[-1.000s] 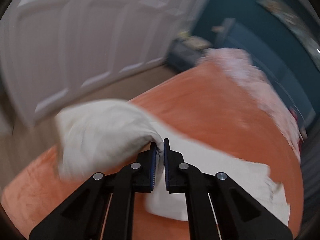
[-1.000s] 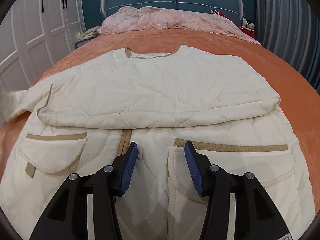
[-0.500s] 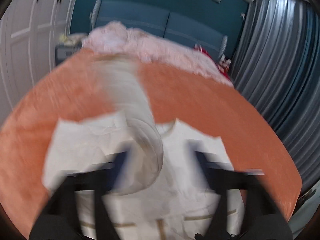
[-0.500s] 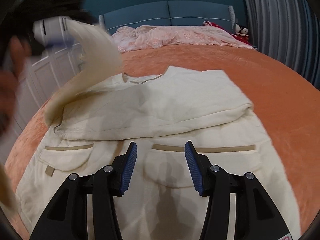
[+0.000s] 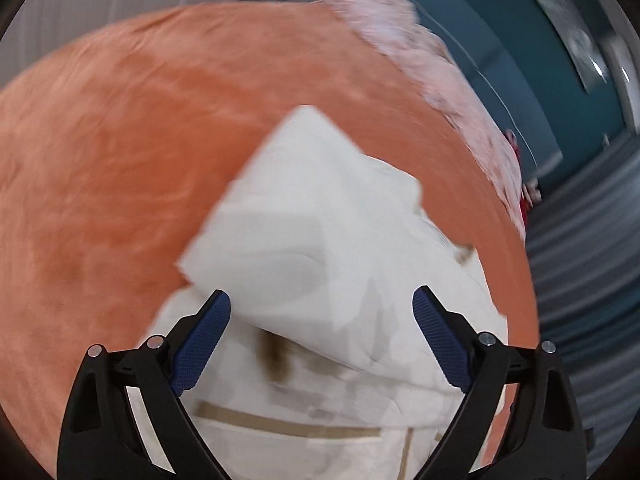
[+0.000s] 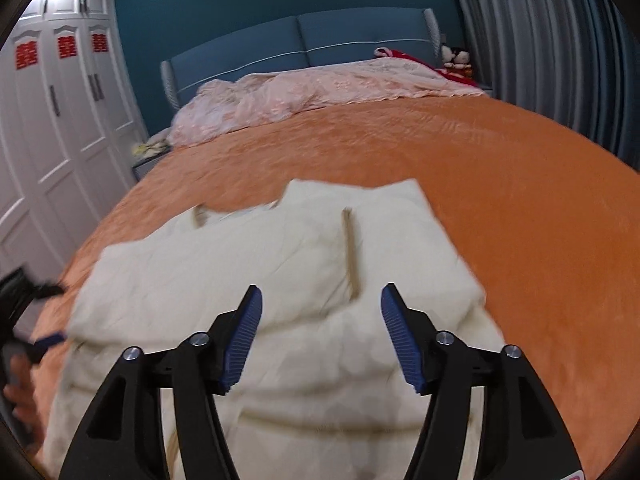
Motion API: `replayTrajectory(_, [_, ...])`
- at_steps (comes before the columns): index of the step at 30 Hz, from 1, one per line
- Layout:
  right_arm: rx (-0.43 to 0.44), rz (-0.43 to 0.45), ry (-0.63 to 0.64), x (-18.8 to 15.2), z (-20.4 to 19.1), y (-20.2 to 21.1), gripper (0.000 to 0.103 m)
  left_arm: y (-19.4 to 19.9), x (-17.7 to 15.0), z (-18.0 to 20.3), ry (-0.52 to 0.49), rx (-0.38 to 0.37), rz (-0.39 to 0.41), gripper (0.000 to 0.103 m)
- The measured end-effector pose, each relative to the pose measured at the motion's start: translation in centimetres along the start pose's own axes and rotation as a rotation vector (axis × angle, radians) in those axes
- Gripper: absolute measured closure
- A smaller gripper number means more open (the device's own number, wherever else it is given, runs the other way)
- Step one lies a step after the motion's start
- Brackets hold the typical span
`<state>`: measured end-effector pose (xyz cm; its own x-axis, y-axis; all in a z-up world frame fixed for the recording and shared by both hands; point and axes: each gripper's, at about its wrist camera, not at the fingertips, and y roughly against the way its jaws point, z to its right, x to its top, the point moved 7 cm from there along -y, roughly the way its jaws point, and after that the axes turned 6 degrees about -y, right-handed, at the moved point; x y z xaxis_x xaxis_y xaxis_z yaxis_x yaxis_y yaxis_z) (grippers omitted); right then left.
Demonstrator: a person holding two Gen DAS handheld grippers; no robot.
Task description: Fold large clothes
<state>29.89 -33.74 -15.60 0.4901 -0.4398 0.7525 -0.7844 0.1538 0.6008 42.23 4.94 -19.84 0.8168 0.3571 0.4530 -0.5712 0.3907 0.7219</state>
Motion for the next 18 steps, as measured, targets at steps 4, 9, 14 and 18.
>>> replayTrajectory(4, [-0.044, -0.024, -0.055, 0.9, 1.2, -3.4, 0.04, -0.8, 0.2, -1.6, 0.056, 0.002, -0.008, 0.013])
replayTrajectory(9, [-0.009, -0.113, -0.123, 0.2, 1.4, -7.0, 0.061, -2.0, -0.3, -1.9, 0.058, 0.032, -0.037, 0.034])
replayTrajectory(14, [0.09, -0.089, -0.118, 1.1, -0.5, -4.6, 0.101, -1.1, 0.1, -2.9, 0.049, 0.092, -0.013, 0.081])
replayTrajectory(18, [0.15, -0.024, -0.103, 1.6, -0.7, 0.4, 0.101, 1.6, 0.0, -2.4, -0.011, 0.072, 0.032, 0.091])
